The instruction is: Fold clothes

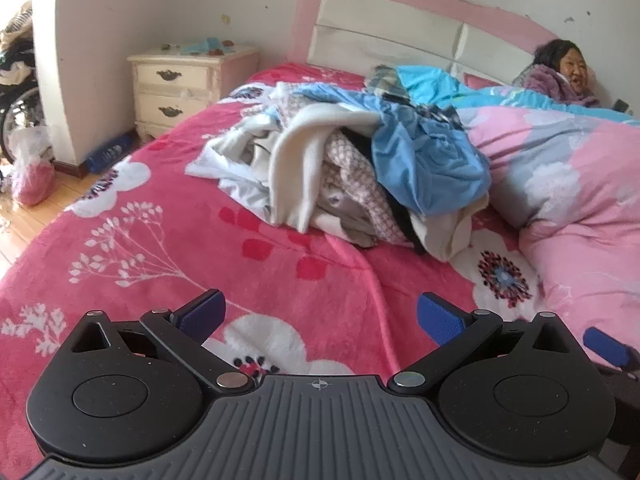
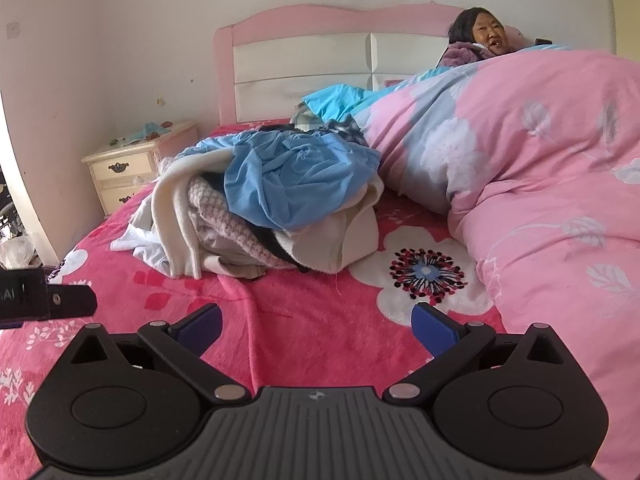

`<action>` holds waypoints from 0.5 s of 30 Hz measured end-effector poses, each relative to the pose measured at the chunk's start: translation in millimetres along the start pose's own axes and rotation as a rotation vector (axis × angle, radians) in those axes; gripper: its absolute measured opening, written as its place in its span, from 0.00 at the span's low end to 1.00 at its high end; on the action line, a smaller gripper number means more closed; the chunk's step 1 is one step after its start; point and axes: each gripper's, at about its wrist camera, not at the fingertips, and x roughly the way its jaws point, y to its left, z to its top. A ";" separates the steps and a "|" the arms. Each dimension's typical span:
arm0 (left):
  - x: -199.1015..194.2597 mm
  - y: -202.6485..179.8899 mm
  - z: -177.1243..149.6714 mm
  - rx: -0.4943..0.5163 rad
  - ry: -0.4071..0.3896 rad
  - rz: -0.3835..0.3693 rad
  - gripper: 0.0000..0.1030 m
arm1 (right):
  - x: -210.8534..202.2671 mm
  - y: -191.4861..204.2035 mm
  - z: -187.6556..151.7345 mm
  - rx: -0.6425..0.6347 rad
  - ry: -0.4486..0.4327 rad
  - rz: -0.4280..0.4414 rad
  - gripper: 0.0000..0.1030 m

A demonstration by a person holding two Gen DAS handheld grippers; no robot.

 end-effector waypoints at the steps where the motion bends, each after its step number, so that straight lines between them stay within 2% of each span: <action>1: -0.3 0.4 -0.6 0.000 0.002 -0.010 1.00 | -0.2 -0.4 0.0 0.001 -0.002 0.002 1.00; 6: 7.9 -4.6 -3.1 0.038 0.038 0.000 1.00 | -0.9 -2.3 0.1 0.008 -0.012 0.012 1.00; 11: 15.8 -10.9 -5.2 0.023 0.094 -0.029 1.00 | 0.0 -1.8 0.6 0.005 -0.009 0.007 1.00; 15: 20.7 -9.0 -7.1 -0.024 0.106 0.001 1.00 | 0.6 0.6 -0.3 0.002 -0.010 -0.006 1.00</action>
